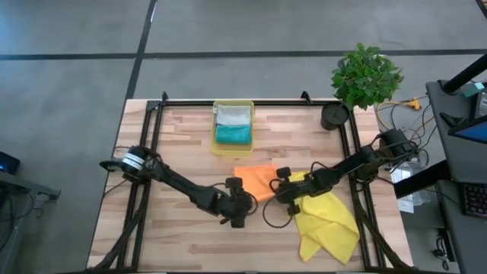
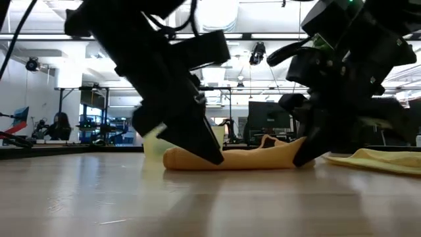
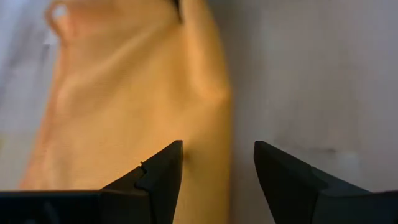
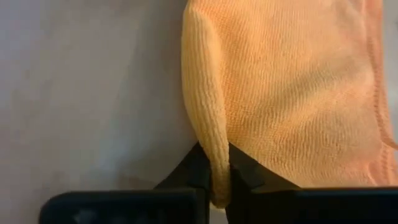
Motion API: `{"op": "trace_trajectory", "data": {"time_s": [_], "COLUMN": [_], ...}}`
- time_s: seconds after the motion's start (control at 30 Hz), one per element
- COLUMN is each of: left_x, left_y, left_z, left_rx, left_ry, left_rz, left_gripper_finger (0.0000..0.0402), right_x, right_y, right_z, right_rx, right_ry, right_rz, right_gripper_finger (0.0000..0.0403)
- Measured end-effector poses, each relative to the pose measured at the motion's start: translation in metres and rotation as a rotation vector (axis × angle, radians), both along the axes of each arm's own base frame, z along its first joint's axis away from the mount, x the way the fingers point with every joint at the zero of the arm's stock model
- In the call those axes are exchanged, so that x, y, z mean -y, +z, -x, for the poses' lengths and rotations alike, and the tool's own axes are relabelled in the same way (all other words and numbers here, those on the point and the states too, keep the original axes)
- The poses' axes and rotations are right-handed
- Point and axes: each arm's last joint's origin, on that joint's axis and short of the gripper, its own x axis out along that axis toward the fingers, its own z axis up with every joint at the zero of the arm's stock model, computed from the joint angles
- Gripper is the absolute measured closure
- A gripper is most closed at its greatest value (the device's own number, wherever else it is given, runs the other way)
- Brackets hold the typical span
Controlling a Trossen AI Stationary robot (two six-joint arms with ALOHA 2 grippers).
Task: Fold microfiber towels
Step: Stack the folded orange microfiber cloth on top of the light blue microfiber cloth
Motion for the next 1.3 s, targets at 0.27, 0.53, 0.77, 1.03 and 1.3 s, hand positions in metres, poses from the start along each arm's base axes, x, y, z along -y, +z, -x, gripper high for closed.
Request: {"op": "trace_trajectory", "data": {"time_s": [0.27,0.53,0.77,1.03,1.3], "left_x": [0.002,0.001,0.005,0.008,0.001], "left_y": [-0.008,-0.007,-0.007,-0.001,0.027], "left_z": [-0.008,0.000,0.005,0.009,0.022], "left_rx": [-0.037,-0.128,-0.149,-0.179,-0.206], "left_ry": [0.010,-0.012,-0.034,-0.089,-0.086], "left_rz": [-0.059,-0.107,-0.124,-0.044,-0.057], "left_gripper_finger": [0.0217,0.0217,0.0242,0.0391,0.0399], "right_x": [-0.006,-0.001,0.008,0.013,0.015], "right_y": [0.008,0.009,0.010,0.010,0.032], "right_z": [-0.007,-0.010,-0.012,-0.014,-0.011], "right_rx": [-0.032,-0.047,-0.066,-0.061,0.012], "right_ry": [0.004,-0.066,-0.092,-0.107,-0.106], "right_rz": [-0.149,-0.248,-0.327,-0.335,-0.331], "right_gripper_finger": [0.0391,0.0392,0.0392,0.0392,0.0392]}}
